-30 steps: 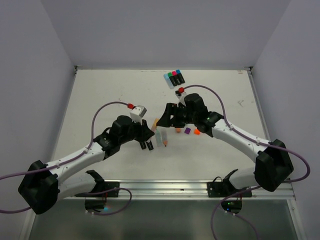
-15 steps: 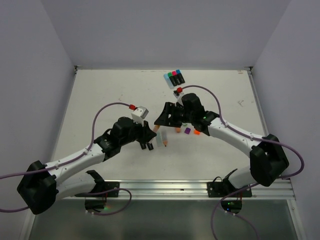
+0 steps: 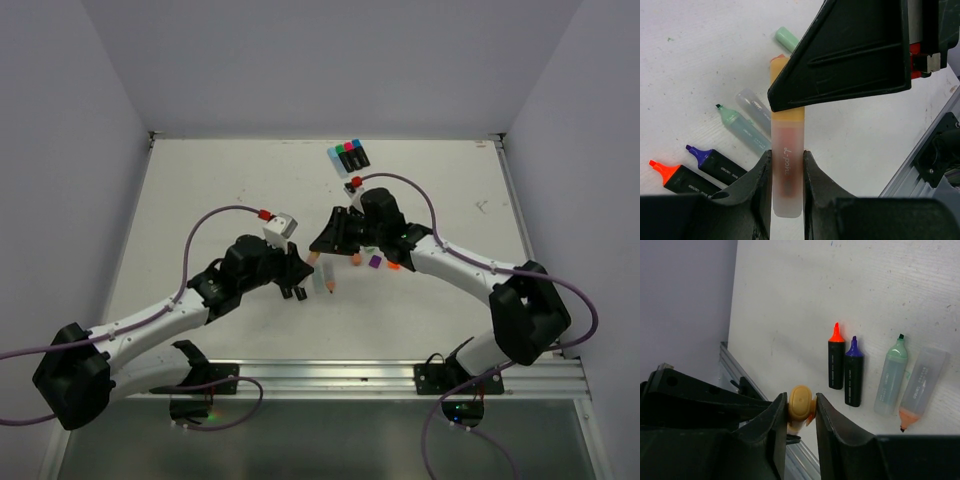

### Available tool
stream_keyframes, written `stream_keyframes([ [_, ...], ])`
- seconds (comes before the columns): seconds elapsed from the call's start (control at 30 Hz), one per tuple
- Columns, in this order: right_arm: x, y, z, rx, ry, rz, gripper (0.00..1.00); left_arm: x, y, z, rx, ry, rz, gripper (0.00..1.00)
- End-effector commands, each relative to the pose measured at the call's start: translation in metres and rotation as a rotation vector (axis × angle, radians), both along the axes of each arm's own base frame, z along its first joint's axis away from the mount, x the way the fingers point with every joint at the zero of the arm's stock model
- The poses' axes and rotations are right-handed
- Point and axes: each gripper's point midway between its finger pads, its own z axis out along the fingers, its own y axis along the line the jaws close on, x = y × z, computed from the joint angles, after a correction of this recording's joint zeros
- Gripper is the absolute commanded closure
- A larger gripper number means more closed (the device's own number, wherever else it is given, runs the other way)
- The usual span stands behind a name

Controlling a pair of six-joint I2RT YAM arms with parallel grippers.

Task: Open the pen caps

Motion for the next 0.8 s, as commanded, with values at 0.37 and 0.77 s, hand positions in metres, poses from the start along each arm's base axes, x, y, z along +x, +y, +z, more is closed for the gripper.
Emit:
stream_keyframes([
  [0.37, -0.008, 0.002, 0.018, 0.084, -0.012, 0.010, 1.00, -0.001, 0.000, 0.005, -0.035, -0.023, 0.021, 0.51],
  [0.77, -0.008, 0.003, 0.037, 0.110, -0.027, 0.017, 1.00, -0.004, -0.016, 0.001, -0.069, 0.001, -0.034, 0.89],
])
